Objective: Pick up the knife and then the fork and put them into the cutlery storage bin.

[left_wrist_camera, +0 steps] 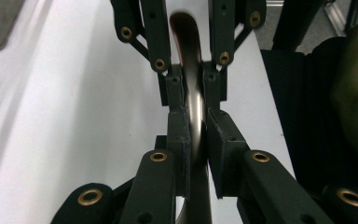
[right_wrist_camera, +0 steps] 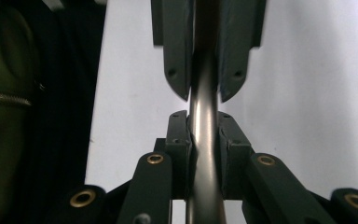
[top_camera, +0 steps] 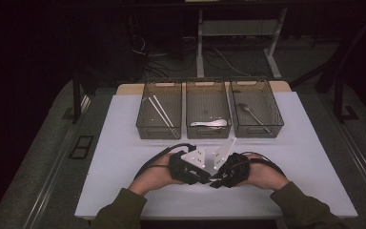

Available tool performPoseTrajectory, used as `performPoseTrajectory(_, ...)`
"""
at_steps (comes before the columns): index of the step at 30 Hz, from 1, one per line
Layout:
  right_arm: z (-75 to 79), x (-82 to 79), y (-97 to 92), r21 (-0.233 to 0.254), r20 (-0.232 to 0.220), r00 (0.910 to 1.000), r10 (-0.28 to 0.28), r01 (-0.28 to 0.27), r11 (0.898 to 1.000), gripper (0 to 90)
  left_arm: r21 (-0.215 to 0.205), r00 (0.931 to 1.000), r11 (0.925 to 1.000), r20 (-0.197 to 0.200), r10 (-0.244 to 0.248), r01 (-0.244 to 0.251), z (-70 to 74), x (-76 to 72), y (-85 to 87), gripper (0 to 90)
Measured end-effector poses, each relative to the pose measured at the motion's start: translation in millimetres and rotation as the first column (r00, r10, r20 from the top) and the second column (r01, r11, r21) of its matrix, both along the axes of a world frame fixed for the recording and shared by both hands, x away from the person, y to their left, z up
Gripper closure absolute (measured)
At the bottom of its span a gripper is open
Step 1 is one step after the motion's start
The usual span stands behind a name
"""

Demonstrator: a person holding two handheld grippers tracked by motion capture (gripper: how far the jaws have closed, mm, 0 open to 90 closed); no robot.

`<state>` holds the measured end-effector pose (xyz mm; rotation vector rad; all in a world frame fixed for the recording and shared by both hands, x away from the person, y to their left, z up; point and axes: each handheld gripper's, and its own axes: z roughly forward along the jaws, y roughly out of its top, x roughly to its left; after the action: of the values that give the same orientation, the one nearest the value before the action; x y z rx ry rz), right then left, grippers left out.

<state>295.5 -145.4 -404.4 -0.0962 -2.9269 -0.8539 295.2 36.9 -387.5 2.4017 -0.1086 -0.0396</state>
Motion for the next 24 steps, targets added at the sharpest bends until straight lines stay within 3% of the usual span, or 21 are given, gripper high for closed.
performPoseTrajectory(2,-2.7,-2.4,2.2,-0.013,0.026,0.9992,0.032,-0.032,0.999,77.3,0.013,1.0000,0.9999,0.006,-0.003,0.003,0.5,-1.2,-1.0,78.7)
performPoseTrajectory(4,-3.0,-1.4,1.7,-0.011,0.013,0.9993,0.035,-0.034,0.999,77.3,0.009,1.0000,0.9999,0.002,0.008,-0.008,0.6,-1.3,-1.1,78.7)
performPoseTrajectory(8,-1.8,-1.1,1.7,-0.001,0.038,0.9989,0.028,-0.028,1.000,76.9,0.014,1.0000,0.9999,0.005,0.008,-0.009,2.4,0.3,0.1,78.8)
performPoseTrajectory(14,2.0,-0.1,1.7,0.053,0.049,0.9988,0.004,-0.006,0.999,74.3,0.012,0.9997,0.9997,0.015,0.019,-0.019,4.1,0.6,1.5,78.8)
performPoseTrajectory(24,4.1,-3.1,1.9,0.059,0.062,0.9981,-0.001,-0.002,0.998,78.5,-0.006,1.0000,1.0000,0.009,0.004,-0.004,3.9,0.1,2.1,78.4)
